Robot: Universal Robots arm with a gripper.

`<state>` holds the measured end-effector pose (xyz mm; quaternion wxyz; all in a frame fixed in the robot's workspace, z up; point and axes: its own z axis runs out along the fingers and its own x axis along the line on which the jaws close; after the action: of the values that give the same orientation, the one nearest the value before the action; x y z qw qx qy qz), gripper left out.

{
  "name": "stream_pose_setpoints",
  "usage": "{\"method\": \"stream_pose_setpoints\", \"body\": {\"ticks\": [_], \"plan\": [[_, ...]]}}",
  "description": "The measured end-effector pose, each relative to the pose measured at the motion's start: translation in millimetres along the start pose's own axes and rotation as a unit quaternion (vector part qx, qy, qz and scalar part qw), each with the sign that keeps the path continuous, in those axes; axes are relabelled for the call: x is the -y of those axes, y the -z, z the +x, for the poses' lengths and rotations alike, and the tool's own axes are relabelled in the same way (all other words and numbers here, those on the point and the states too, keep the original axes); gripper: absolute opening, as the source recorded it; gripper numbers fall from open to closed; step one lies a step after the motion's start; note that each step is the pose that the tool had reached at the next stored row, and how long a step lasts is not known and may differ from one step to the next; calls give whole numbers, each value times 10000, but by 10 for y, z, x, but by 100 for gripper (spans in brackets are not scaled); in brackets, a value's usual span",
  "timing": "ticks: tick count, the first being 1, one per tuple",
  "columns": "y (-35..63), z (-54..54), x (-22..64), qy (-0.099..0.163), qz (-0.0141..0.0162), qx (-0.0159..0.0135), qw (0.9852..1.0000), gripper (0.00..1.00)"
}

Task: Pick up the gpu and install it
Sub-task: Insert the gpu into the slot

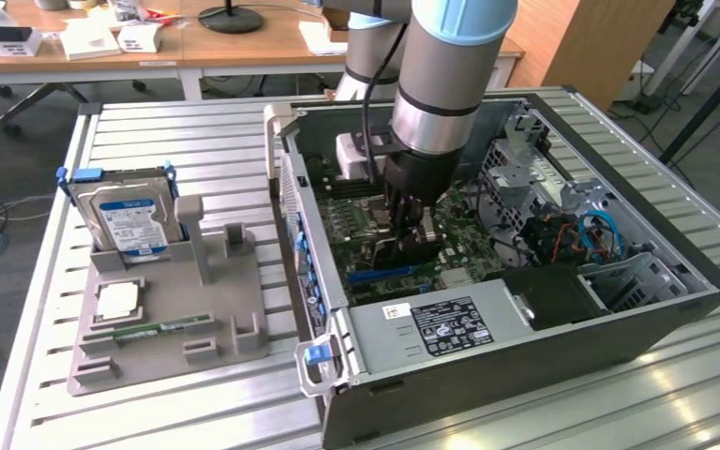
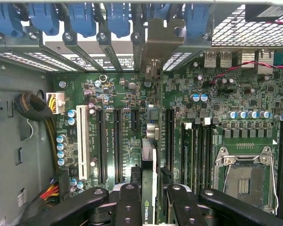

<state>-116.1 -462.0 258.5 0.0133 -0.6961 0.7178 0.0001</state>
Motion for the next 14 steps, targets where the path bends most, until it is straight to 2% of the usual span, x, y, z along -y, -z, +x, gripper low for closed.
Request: {"method": "stream_pose_setpoints", "body": {"ticks": [14], "plan": [[-10,0,-6,0,0,-1,10000,26]]}}
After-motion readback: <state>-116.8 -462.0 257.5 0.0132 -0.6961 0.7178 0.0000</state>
